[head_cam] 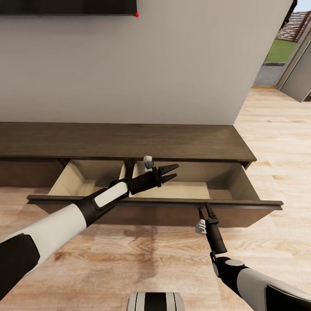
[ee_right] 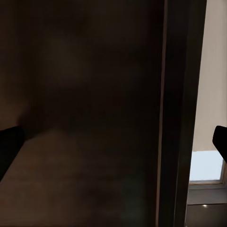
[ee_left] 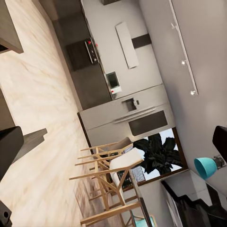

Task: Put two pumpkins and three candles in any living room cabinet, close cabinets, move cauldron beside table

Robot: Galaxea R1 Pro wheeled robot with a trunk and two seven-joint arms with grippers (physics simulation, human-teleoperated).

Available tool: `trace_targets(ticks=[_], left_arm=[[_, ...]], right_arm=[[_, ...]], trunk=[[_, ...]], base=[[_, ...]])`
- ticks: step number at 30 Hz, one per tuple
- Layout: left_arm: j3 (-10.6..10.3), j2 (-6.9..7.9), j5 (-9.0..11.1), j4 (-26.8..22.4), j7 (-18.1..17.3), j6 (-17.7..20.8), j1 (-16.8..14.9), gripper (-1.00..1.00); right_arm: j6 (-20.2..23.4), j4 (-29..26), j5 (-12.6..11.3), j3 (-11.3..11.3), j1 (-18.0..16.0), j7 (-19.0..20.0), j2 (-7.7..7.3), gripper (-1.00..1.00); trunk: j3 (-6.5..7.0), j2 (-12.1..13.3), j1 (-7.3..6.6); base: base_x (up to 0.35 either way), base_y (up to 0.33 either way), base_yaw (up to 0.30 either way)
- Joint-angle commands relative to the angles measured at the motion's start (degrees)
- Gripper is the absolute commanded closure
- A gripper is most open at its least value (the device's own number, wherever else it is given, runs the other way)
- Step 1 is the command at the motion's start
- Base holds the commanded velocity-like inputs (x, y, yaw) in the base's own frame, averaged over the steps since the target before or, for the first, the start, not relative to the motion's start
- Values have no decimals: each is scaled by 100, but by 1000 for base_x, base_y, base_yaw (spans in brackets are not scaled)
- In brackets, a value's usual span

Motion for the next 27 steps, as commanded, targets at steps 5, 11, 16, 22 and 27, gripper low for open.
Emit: trace_targets(ticks=[5, 11, 16, 22, 27], left_arm=[[17, -9, -11, 0, -15, -2, 19, -100], [23, -9, -10, 0, -10, -2, 28, -100], [26, -9, -10, 0, -12, -2, 34, -100], [26, -9, -10, -1, -14, -2, 35, -100], [26, 7, -9, -4, -17, -2, 35, -100]], right_arm=[[-35, 18, -4, -5, -27, 17, -56, -100], [-49, -1, 8, 36, -24, 0, -134, -100], [-54, -18, 22, -12, -13, -8, -214, -100], [-55, -20, 23, -12, -1, 0, -221, -100], [-72, -9, 23, -12, 30, -7, -285, -100]], trunk=[[0, 0, 0], [0, 0, 0], [0, 0, 0], [0, 0, 0], [0, 0, 0]], base=[[0, 0, 0], [0, 0, 0], [0, 0, 0], [0, 0, 0], [0, 0, 0]])
